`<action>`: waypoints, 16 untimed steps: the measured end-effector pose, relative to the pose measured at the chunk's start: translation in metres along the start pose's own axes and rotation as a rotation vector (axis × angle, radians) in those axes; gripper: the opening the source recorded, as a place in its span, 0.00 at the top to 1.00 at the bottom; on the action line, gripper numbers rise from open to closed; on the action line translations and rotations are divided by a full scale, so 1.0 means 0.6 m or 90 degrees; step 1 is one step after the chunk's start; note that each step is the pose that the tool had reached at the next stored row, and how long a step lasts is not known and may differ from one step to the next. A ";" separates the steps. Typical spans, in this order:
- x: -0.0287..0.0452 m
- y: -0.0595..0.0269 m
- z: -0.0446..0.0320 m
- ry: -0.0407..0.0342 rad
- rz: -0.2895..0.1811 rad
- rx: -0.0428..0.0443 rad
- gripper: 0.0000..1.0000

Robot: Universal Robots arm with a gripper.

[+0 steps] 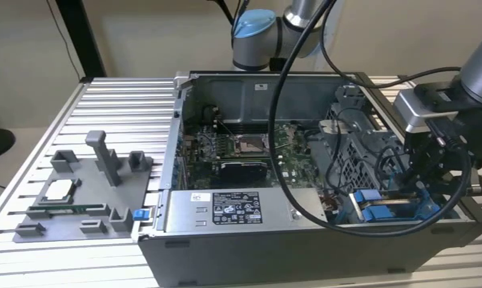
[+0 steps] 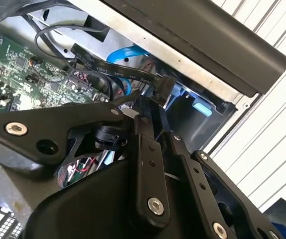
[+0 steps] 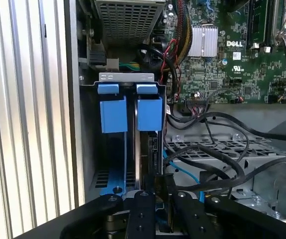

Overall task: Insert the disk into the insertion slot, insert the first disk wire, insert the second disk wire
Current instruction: 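Insert the first disk wire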

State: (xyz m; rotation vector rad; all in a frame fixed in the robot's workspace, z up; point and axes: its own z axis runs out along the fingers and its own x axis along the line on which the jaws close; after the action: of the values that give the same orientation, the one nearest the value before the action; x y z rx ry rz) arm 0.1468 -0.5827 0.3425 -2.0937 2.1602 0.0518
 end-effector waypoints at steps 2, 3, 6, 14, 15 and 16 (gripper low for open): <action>-0.001 0.000 0.001 -0.0002 -0.001 0.0008 1.00; -0.001 0.000 0.001 -0.0001 -0.001 0.0008 1.00; 0.000 0.000 0.003 -0.0001 -0.001 0.0008 1.00; 0.001 0.001 0.007 -0.0001 -0.001 0.0009 1.00; 0.001 0.001 0.008 0.0001 0.000 0.0010 1.00; 0.001 0.001 0.009 0.0002 0.001 0.0011 1.00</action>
State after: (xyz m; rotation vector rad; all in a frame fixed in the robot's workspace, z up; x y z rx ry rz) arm 0.1465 -0.5825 0.3368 -2.0914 2.1612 0.0496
